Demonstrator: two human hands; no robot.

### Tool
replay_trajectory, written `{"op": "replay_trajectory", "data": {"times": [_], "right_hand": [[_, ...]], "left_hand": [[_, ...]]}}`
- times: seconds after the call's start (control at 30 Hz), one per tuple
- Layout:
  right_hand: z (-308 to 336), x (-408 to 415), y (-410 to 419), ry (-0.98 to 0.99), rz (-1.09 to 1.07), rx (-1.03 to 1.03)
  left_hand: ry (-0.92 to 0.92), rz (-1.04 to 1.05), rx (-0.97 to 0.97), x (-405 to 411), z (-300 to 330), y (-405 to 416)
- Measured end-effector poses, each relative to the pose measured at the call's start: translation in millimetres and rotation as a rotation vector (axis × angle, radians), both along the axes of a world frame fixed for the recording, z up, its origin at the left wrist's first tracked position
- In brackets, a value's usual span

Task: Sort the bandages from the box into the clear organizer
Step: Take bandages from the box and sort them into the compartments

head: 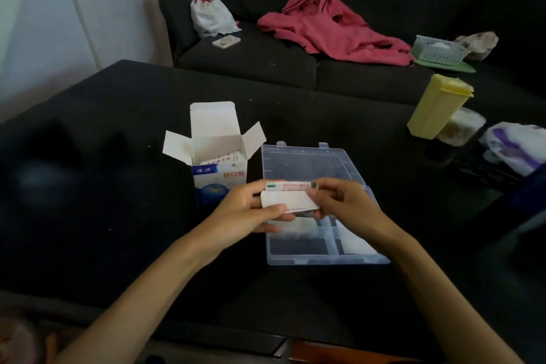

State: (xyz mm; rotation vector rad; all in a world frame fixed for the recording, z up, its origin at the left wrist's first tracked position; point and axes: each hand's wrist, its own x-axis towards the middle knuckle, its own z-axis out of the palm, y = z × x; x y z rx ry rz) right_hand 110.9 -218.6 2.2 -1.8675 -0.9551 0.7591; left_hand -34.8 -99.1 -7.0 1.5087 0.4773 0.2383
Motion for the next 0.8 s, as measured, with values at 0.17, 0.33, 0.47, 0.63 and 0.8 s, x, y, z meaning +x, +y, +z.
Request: {"op": "replay_trajectory", "data": {"times": [0.17, 0.33, 0.47, 0.63, 0.8], "right_hand": [[0, 1, 2, 0.024, 0.006, 0.069], [-2, 4, 0, 0.020, -0.051, 0.098], [-6, 11, -3, 0.127, -0.060, 0.013], [-7, 17, -3, 0.297, -0.281, 0.136], [-1, 29, -15, 0.051, -0.347, 0.075]], "left_hand": [[0.008, 0.098, -0.075, 4, -3, 6], [0.007, 0.123, -0.026, 7, -7, 3], [0.001, 0.133, 0.023, 6, -8, 4], [0.018, 0.232, 0.119, 3, -6, 11], [-0.076, 0.466, 0.254, -6, -1, 21]]}}
